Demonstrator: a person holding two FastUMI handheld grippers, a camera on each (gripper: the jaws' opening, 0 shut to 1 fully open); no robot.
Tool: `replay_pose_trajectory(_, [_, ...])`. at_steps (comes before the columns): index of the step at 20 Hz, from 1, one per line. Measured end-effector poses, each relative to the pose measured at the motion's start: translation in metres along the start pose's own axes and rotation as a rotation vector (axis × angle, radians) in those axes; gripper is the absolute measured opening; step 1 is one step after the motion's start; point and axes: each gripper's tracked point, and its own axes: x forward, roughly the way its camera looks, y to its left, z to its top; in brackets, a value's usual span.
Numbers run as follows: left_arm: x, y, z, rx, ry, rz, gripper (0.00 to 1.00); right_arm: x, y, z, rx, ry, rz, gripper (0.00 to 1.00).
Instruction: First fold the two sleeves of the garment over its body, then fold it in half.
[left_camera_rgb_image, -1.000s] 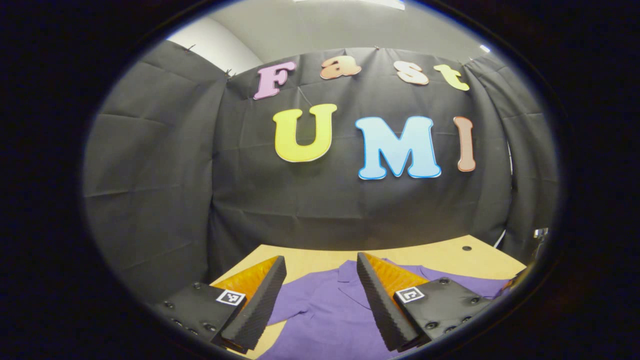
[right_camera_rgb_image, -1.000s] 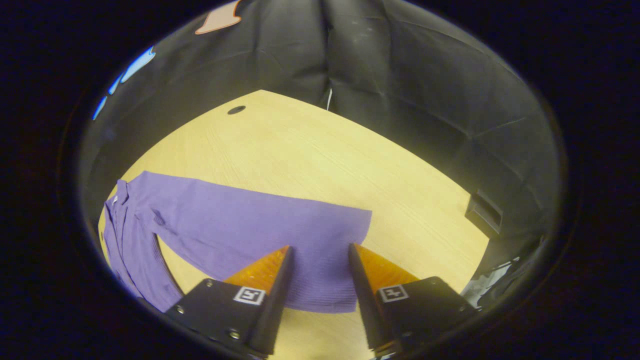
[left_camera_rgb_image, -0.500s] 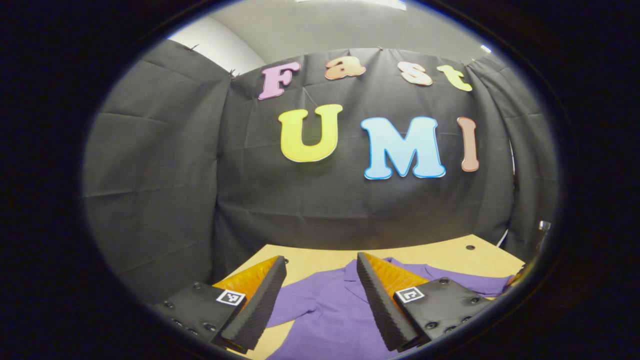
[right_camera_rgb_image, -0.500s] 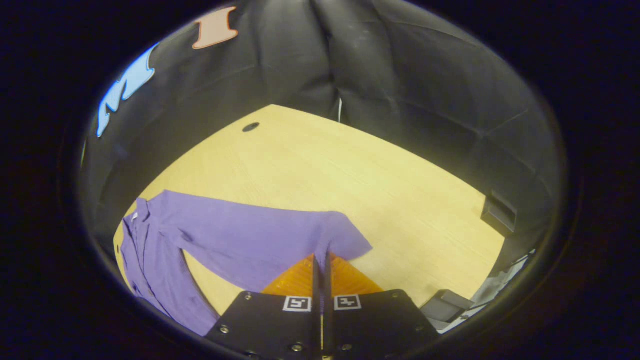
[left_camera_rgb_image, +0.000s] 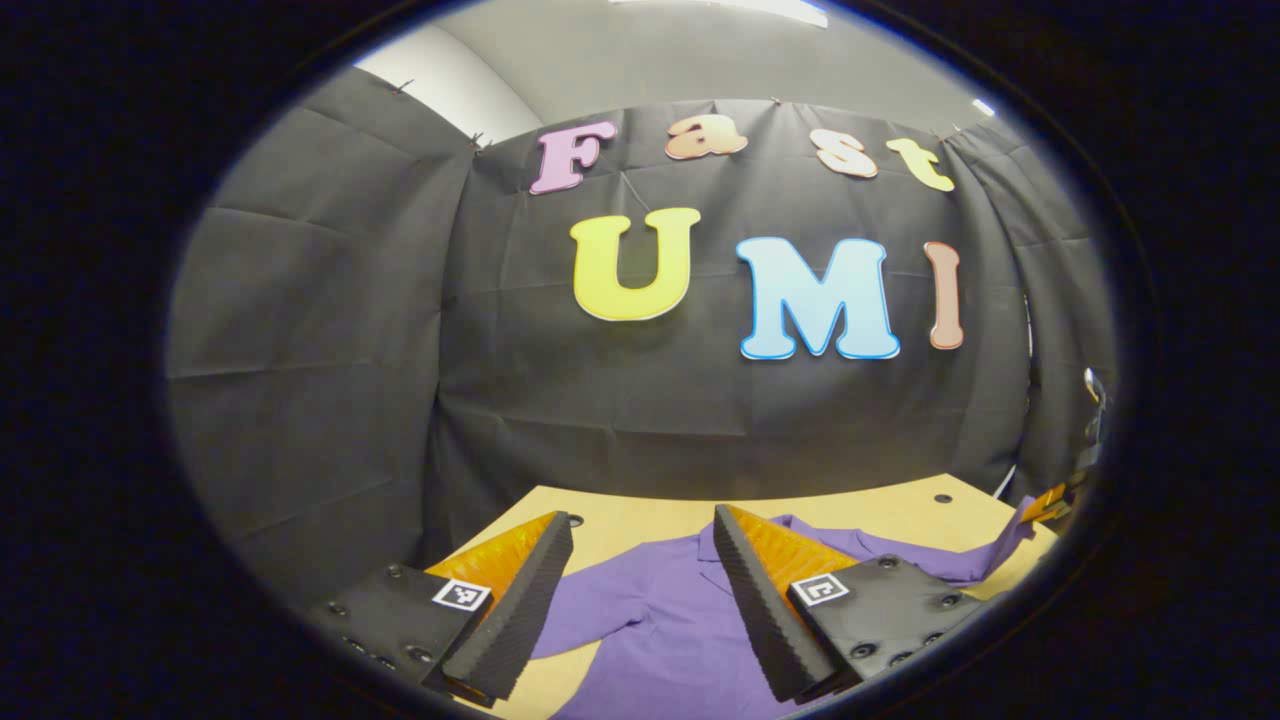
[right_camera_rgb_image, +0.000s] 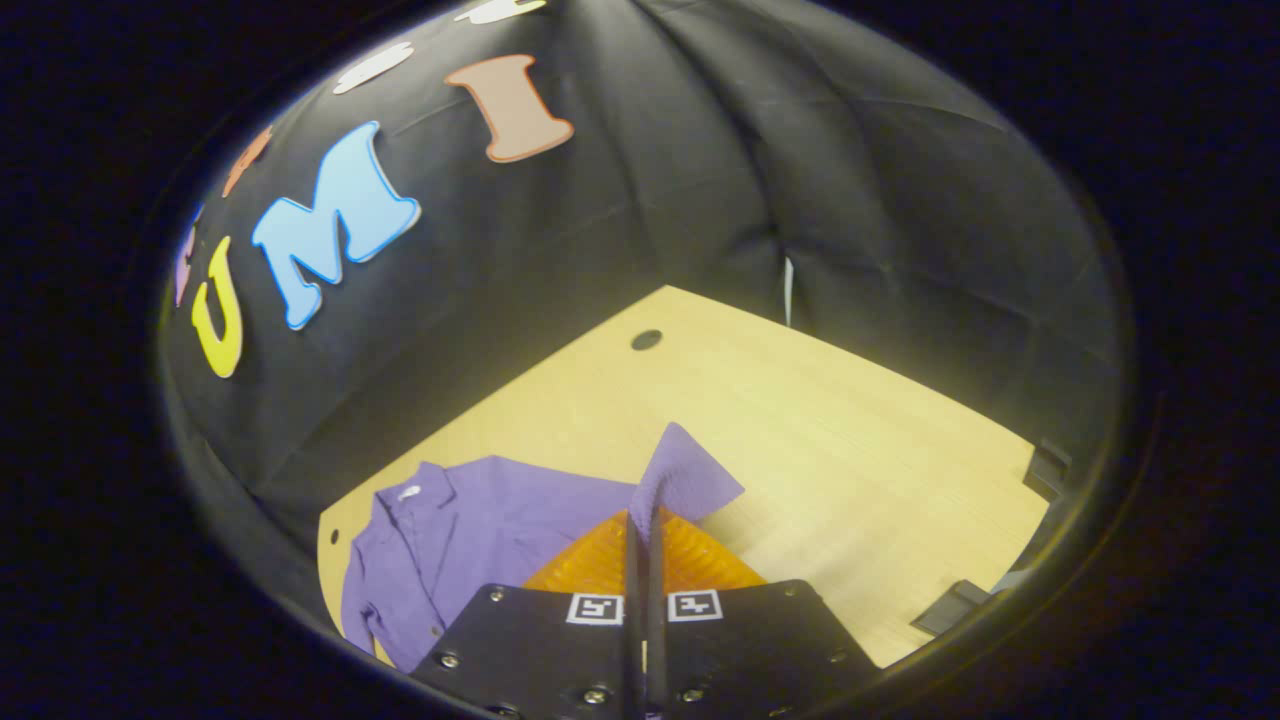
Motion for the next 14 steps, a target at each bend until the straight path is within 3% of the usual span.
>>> replay_pose_trajectory(6, [-0.009,0.056,-0.018,-0.010,0.025,0.055,0.94,-0.005,0.110,0.021,-0.155,-0.066,0.140,0.02])
replay_pose_trajectory(14, [-0.045,0.142,-0.039,-0.028,0.053,0.195,0.94,0.005,0.257,-0.027,-0.325,-0.020,0.341,0.02])
